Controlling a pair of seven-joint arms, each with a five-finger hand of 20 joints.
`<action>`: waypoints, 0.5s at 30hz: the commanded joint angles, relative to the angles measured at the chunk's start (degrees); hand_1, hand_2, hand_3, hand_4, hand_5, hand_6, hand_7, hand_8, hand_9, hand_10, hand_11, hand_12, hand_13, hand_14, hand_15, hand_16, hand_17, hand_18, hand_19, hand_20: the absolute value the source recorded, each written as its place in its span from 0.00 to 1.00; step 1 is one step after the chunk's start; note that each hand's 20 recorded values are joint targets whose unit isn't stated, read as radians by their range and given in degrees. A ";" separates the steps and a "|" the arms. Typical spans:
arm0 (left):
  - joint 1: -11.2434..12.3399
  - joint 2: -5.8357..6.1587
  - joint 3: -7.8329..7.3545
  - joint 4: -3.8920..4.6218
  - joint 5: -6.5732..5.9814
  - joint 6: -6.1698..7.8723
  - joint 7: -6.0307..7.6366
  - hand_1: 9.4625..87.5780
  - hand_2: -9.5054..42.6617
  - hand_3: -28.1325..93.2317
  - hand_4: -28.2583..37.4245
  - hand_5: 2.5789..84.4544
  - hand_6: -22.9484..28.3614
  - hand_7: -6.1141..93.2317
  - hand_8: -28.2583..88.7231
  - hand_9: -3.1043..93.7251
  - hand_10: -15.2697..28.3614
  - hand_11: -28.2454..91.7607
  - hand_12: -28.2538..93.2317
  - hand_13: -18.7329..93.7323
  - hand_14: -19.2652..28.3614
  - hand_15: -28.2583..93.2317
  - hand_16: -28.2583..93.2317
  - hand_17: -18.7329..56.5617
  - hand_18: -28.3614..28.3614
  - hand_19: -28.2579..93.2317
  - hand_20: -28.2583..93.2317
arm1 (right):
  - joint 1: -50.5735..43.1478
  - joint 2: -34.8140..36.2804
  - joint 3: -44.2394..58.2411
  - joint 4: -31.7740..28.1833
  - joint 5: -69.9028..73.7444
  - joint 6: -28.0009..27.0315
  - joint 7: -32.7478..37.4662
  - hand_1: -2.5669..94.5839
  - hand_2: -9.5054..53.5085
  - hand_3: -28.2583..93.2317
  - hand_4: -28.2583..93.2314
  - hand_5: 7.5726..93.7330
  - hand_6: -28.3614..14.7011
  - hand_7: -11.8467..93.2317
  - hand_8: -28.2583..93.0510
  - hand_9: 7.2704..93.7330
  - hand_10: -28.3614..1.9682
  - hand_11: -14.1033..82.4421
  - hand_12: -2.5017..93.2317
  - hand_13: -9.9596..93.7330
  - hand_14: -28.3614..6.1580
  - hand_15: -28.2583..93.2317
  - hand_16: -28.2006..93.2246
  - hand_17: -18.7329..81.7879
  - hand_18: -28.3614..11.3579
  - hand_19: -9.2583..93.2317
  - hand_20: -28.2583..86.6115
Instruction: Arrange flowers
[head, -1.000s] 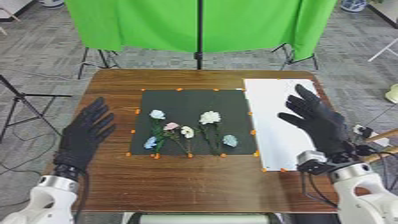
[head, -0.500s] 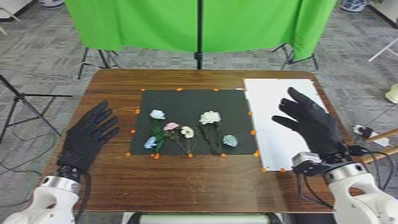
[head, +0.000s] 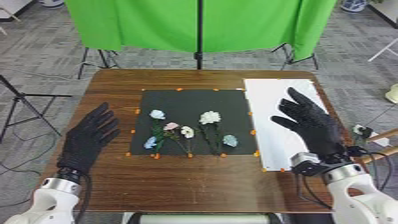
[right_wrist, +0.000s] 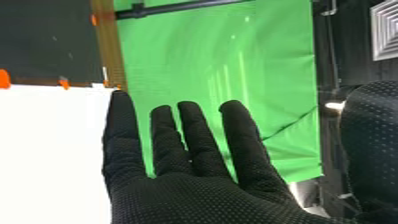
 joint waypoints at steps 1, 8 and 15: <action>-1.60 0.45 0.32 0.80 0.38 -0.56 0.03 0.19 0.20 0.84 0.00 0.26 0.50 0.31 0.13 0.20 0.59 0.44 0.34 0.26 0.68 0.50 0.21 0.08 0.87 0.63 0.27 | 0.07 0.60 -0.54 -0.19 -0.33 0.78 -0.96 0.15 0.09 0.92 0.01 0.22 0.56 0.20 0.16 0.23 0.55 0.21 0.26 0.29 0.53 0.25 0.55 0.19 0.23 0.49 0.42; 0.56 -0.56 -0.07 0.29 0.03 -0.99 -0.92 0.19 0.20 0.84 0.00 0.26 0.50 0.31 0.13 0.20 0.58 0.43 0.34 0.26 0.68 0.50 0.21 0.08 0.87 0.63 0.27 | 0.68 0.97 -1.20 0.02 0.02 0.96 0.30 0.15 0.09 0.92 0.01 0.22 0.56 0.20 0.16 0.23 0.55 0.21 0.26 0.29 0.53 0.25 0.55 0.20 0.23 0.49 0.42; 0.17 -0.07 -0.17 0.19 0.02 -0.68 -0.57 0.19 0.20 0.84 0.00 0.26 0.50 0.31 0.13 0.20 0.58 0.44 0.35 0.26 0.68 0.50 0.21 0.08 0.87 0.63 0.27 | 1.06 0.93 -1.77 0.48 1.17 1.13 0.37 0.16 0.09 0.92 0.01 0.22 0.56 0.21 0.16 0.23 0.54 0.21 0.26 0.29 0.52 0.25 0.55 0.20 0.22 0.49 0.42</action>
